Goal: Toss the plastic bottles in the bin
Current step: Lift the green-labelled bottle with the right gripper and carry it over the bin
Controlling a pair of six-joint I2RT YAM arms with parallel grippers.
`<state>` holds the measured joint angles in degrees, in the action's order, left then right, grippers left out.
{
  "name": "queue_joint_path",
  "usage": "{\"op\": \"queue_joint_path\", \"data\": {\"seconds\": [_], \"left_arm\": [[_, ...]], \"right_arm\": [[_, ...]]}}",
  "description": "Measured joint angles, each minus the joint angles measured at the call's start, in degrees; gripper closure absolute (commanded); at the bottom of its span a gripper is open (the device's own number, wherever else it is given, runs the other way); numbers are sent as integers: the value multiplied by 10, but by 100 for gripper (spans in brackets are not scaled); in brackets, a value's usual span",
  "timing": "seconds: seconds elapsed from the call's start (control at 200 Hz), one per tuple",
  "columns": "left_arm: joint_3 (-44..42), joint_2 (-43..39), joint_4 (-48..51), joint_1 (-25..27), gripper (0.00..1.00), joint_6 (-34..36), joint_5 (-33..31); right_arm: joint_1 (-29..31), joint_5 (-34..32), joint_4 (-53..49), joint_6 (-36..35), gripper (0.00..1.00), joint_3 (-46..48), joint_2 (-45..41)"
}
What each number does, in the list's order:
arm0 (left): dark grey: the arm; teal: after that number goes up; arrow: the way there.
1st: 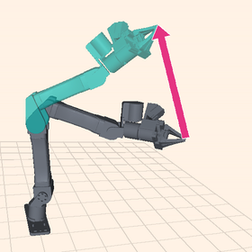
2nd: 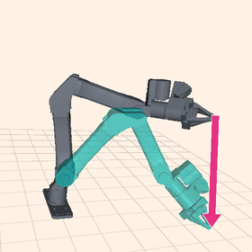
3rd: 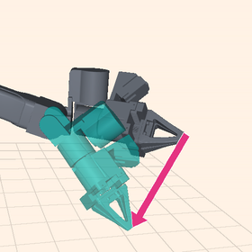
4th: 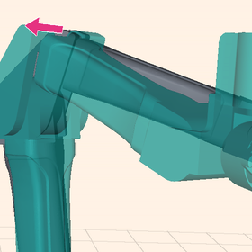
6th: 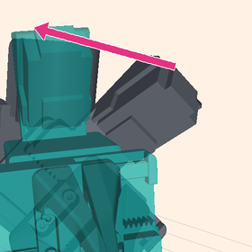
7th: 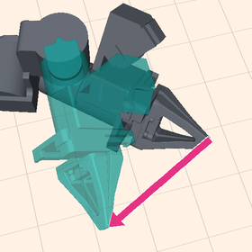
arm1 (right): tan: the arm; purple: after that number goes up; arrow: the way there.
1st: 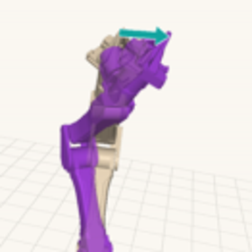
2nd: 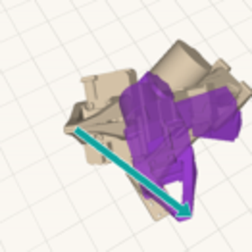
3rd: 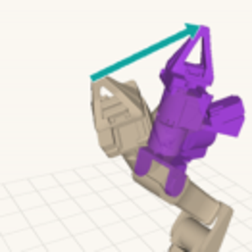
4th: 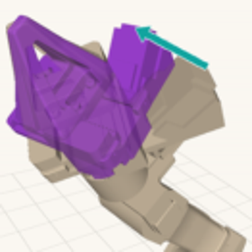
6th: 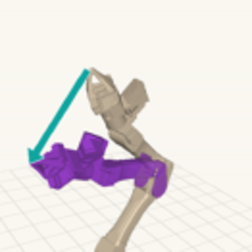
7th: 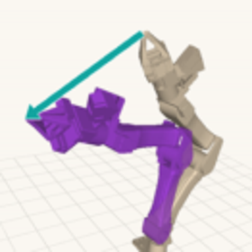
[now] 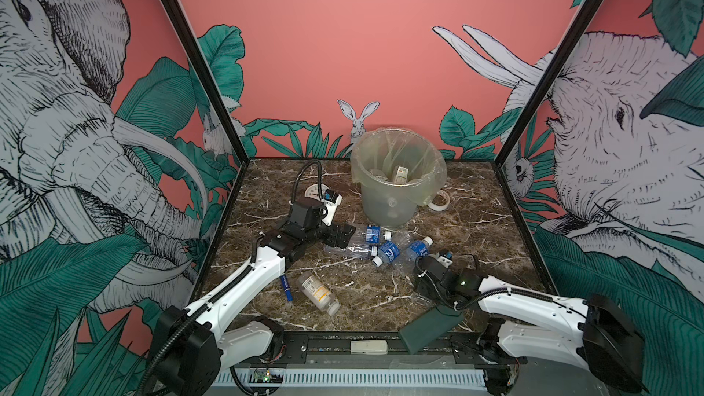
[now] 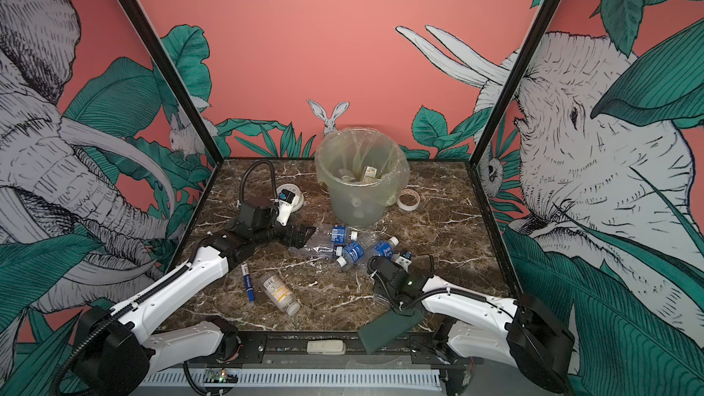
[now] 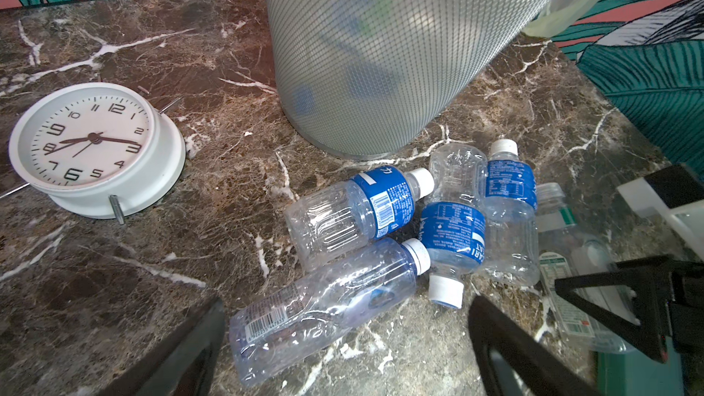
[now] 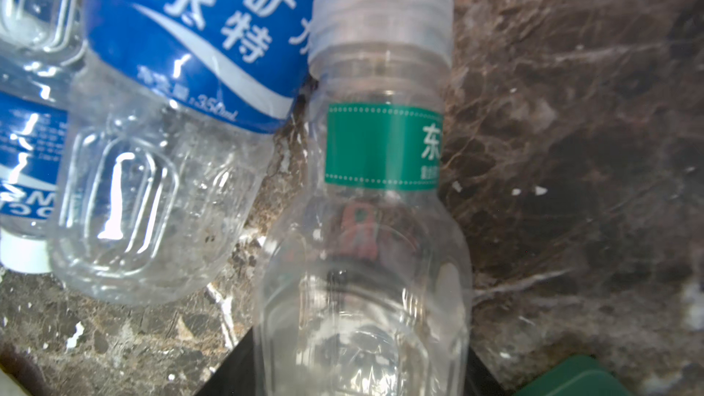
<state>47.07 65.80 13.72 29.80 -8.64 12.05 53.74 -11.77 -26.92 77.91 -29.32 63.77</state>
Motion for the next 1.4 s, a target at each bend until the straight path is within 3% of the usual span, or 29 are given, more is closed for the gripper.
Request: {"op": "queue_joint_path", "data": {"seconds": [0.345, 0.725, 1.4], "left_arm": [[0, 6, 0, 0, 0, -4, 1], [-3, 6, 0, 0, 0, -5, -6], [-7, 6, 17, 0, 0, -5, -29]], "right_arm": [[0, -58, -32, -13, 86, 17, -125], [0, -141, -77, -123, 100, -38, -164], [0, -193, -11, -427, 98, -70, -225]]}}
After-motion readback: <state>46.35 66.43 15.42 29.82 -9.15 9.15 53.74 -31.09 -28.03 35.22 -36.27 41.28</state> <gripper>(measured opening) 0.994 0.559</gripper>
